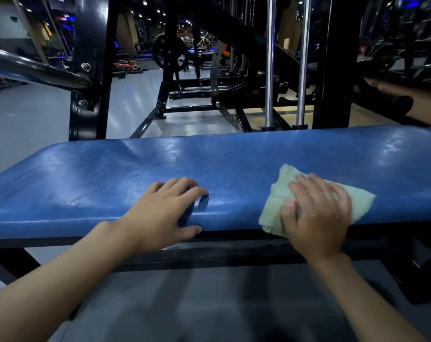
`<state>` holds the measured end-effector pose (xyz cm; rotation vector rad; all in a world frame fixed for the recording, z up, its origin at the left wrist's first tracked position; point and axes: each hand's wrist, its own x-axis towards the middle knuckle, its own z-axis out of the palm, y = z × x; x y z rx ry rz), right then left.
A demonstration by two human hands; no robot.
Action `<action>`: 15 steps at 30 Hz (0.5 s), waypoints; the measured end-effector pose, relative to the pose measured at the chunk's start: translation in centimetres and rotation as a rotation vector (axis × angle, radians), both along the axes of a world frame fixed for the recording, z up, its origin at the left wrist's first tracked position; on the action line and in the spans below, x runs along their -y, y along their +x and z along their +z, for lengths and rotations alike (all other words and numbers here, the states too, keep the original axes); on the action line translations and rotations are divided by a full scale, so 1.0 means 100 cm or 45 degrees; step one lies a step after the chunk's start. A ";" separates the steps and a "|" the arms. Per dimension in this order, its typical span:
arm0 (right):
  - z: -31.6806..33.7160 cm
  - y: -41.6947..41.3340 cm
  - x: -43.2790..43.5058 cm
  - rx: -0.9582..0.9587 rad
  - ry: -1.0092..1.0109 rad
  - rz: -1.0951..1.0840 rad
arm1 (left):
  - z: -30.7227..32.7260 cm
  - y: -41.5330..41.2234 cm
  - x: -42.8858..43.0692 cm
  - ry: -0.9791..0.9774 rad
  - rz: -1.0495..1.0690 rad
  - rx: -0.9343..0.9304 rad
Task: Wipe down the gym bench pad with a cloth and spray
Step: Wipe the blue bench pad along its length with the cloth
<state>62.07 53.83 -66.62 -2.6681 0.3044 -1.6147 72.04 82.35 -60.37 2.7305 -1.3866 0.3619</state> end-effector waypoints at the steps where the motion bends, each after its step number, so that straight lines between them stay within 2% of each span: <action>1: -0.002 -0.004 0.010 0.027 0.055 -0.060 | -0.001 -0.002 0.006 0.000 -0.024 -0.005; 4: -0.003 0.002 -0.004 0.084 0.258 -0.218 | -0.008 -0.008 0.028 0.014 -0.028 0.016; 6: -0.001 0.011 -0.024 0.066 0.315 -0.219 | -0.008 -0.010 0.040 0.015 -0.017 0.064; 8: -0.002 0.010 -0.029 -0.012 0.224 -0.100 | -0.005 -0.011 0.049 0.033 -0.052 0.079; 11: -0.002 -0.006 0.008 -0.072 0.002 0.042 | -0.001 -0.011 0.065 0.054 -0.144 0.091; 15: -0.001 -0.030 0.081 0.013 0.084 -0.115 | -0.003 -0.018 0.090 0.037 -0.204 0.037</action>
